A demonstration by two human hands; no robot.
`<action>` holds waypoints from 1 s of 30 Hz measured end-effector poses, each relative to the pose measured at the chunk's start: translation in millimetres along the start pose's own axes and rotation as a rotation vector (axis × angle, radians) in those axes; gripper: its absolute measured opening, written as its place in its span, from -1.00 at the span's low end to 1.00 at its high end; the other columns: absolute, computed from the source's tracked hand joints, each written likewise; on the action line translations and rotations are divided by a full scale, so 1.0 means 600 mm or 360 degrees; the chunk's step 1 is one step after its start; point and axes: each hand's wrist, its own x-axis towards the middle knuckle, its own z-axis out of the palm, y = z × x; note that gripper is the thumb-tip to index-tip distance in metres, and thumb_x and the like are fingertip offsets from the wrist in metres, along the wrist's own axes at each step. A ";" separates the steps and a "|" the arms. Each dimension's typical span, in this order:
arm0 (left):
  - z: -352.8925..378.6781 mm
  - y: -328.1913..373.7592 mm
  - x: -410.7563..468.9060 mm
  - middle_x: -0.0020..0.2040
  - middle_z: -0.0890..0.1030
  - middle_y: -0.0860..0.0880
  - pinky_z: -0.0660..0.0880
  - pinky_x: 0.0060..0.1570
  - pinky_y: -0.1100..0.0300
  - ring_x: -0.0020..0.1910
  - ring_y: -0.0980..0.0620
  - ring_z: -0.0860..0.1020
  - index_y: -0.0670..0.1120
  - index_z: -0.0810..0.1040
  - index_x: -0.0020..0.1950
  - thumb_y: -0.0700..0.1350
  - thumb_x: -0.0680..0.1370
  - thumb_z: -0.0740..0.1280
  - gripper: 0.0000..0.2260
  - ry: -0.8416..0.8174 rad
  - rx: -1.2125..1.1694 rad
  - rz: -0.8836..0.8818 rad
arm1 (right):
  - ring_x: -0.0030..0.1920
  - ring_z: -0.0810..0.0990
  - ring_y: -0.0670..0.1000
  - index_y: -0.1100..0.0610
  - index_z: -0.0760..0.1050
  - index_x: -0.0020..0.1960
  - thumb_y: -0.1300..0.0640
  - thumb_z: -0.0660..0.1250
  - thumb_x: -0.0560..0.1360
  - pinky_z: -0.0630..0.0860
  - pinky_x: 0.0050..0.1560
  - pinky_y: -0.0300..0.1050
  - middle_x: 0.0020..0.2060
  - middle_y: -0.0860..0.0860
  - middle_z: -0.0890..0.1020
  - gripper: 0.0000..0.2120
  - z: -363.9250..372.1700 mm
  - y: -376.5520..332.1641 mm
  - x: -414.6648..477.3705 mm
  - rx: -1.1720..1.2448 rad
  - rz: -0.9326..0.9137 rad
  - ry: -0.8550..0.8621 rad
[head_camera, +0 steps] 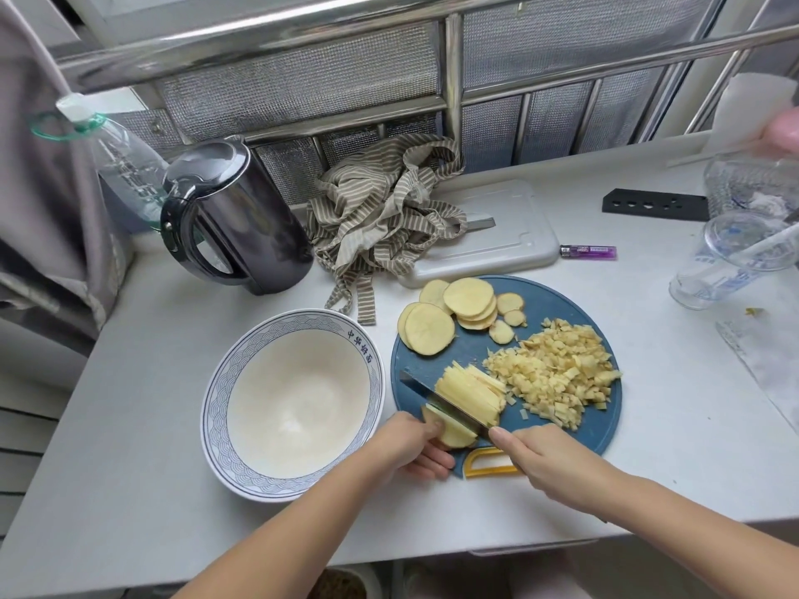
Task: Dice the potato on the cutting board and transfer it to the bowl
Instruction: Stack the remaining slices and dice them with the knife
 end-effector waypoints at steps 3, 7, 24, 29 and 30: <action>0.001 0.001 -0.002 -0.27 0.67 -0.16 0.56 -0.43 0.22 -0.42 -0.02 0.64 -0.34 0.55 -0.01 -0.13 0.64 0.21 -0.73 0.0010 -0.0036 -0.0023 | -0.43 0.29 -0.08 0.15 0.27 -0.32 -0.25 -0.02 0.60 0.26 -0.28 -0.13 -0.43 0.02 0.35 -0.47 -0.001 0.000 -0.010 -0.0007 -0.0019 0.0000; -0.001 0.000 -0.001 -0.22 0.67 -0.21 0.57 -0.42 0.21 -0.40 -0.04 0.64 -0.32 0.54 -0.03 -0.17 0.61 0.26 -0.79 0.0002 -0.0061 -0.0036 | -0.42 0.26 -0.07 0.17 0.24 -0.31 -0.34 -0.10 0.52 0.21 -0.29 -0.11 -0.43 0.03 0.31 -0.41 0.010 0.011 -0.017 -0.0067 -0.0066 0.0028; 0.002 -0.002 0.000 -0.35 0.65 -0.13 0.54 -0.45 0.24 -0.47 0.01 0.61 -0.24 0.55 -0.13 -0.23 0.63 0.22 -0.81 0.0028 -0.0070 0.0017 | -0.22 0.47 -0.06 0.05 0.40 -0.25 -0.45 -0.26 0.39 0.40 -0.13 -0.11 -0.31 -0.03 0.51 -0.31 0.045 0.032 -0.019 -0.0094 -0.0133 0.0148; 0.001 -0.001 0.003 -0.39 0.65 -0.08 0.53 -0.46 0.28 -0.48 0.06 0.61 -0.26 0.54 -0.10 -0.20 0.64 0.22 -0.80 0.0005 0.0005 0.0011 | -0.22 0.49 -0.02 0.13 0.42 -0.20 -0.54 -0.32 0.36 0.44 -0.11 -0.04 -0.26 0.06 0.55 -0.16 0.041 0.038 -0.012 -0.0033 -0.0149 0.0122; 0.000 0.000 0.004 -0.38 0.65 -0.08 0.53 -0.45 0.28 -0.48 0.06 0.61 -0.26 0.55 -0.10 -0.20 0.64 0.22 -0.80 0.0006 0.0013 0.0013 | -0.22 0.50 -0.02 0.12 0.42 -0.20 -0.55 -0.32 0.35 0.44 -0.10 -0.03 -0.26 0.06 0.55 -0.15 0.040 0.038 -0.011 -0.0028 -0.0151 0.0125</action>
